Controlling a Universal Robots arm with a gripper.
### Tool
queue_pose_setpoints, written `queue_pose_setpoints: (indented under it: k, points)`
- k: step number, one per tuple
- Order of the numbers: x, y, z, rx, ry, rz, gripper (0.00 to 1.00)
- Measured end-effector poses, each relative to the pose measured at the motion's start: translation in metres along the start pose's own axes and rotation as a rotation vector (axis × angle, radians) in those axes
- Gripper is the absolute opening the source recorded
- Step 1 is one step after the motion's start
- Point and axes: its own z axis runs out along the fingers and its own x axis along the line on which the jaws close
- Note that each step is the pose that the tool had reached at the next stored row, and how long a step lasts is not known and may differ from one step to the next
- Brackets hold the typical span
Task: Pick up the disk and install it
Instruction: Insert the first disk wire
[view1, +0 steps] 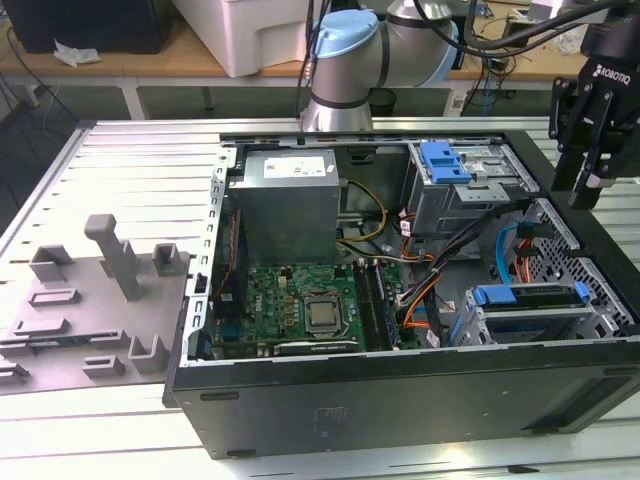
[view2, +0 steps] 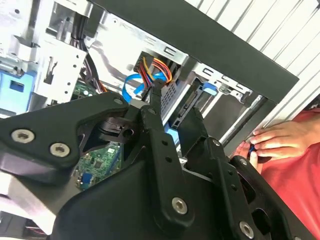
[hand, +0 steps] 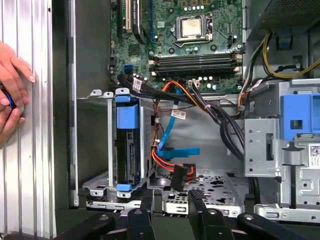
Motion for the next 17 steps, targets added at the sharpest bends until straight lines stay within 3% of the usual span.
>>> queue_pose_setpoints:
  k: [9, 10, 13, 14, 15, 17]
  points:
    - [-0.0072, -0.0006, 0.0043, -0.0008, 0.0185, 0.005, 0.42]
    - [-0.0077, -0.0007, 0.0054, -0.0036, 0.019, 0.018, 0.42]
    - [-0.0088, -0.0007, 0.0103, -0.0269, 0.018, 0.126, 0.42]
    - [-0.0092, -0.0006, 0.0113, -0.0289, 0.0213, 0.137, 0.42]
    - [-0.0105, -0.0007, 0.0121, -0.0285, 0.0348, 0.14, 0.42]
    - [-0.0121, -0.0007, 0.0127, -0.0276, 0.0535, 0.143, 0.42]
